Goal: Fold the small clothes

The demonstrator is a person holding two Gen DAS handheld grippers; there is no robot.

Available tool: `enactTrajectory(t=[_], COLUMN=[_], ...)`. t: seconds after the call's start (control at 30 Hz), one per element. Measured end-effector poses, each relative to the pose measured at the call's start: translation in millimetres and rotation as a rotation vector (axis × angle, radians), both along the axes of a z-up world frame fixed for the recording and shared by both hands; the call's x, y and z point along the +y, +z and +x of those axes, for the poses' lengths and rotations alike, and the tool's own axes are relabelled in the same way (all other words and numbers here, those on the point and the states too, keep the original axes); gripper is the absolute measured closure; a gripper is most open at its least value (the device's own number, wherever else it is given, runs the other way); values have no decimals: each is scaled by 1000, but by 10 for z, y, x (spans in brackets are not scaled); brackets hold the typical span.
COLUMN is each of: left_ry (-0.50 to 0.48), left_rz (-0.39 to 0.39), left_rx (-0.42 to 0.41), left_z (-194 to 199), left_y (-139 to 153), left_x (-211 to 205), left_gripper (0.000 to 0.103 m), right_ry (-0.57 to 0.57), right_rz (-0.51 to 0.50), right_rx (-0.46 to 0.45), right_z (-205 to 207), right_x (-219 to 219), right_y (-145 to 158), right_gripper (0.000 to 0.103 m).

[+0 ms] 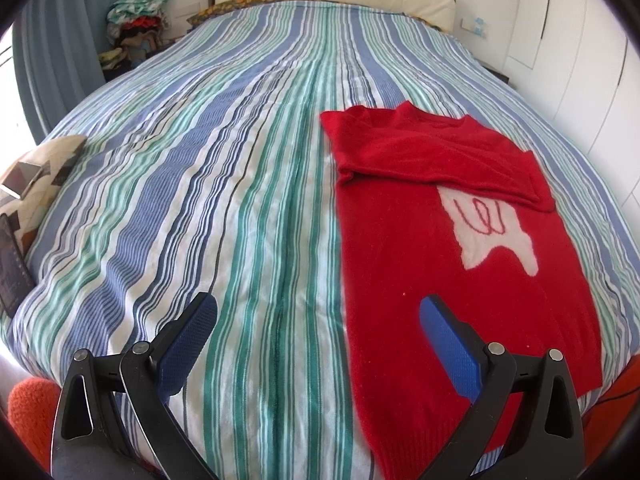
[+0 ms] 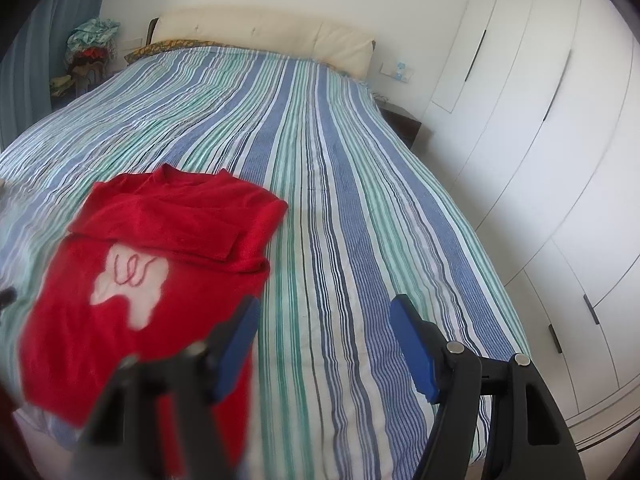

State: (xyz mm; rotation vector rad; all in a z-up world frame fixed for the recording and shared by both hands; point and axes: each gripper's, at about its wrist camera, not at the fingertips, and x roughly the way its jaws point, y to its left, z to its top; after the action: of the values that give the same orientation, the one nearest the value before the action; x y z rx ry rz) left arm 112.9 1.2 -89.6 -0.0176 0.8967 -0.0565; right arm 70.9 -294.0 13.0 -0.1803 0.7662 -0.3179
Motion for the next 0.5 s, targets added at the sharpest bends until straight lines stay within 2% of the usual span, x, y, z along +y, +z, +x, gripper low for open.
enactTrajectory(t=[0.13,0.2,0.3,0.37,0.5], left_ry=[-5,-9,-25,-56,-139], left_rz=[-7,-43,-92,-101,-118], left_rx=[95,140,199,231,245], left_z=[-35,-111,-249,-322,-425], left_y=[-176,-279,-438,-500,-455], left_x=[37,95,149,111,-54], left_gripper=[2,2,2,3,4], right_ry=[15,48,79,100,101], right_rz=[20,114,256,392,766], right_rx=[8,35,143,239,370], right_z=[3,-14,-100,-193,-395], right_x=[-7,-86,-251,-341,-472], right_y=[-58,-168,-521,-851,-1422], right_gripper=[33,31,31,31,31])
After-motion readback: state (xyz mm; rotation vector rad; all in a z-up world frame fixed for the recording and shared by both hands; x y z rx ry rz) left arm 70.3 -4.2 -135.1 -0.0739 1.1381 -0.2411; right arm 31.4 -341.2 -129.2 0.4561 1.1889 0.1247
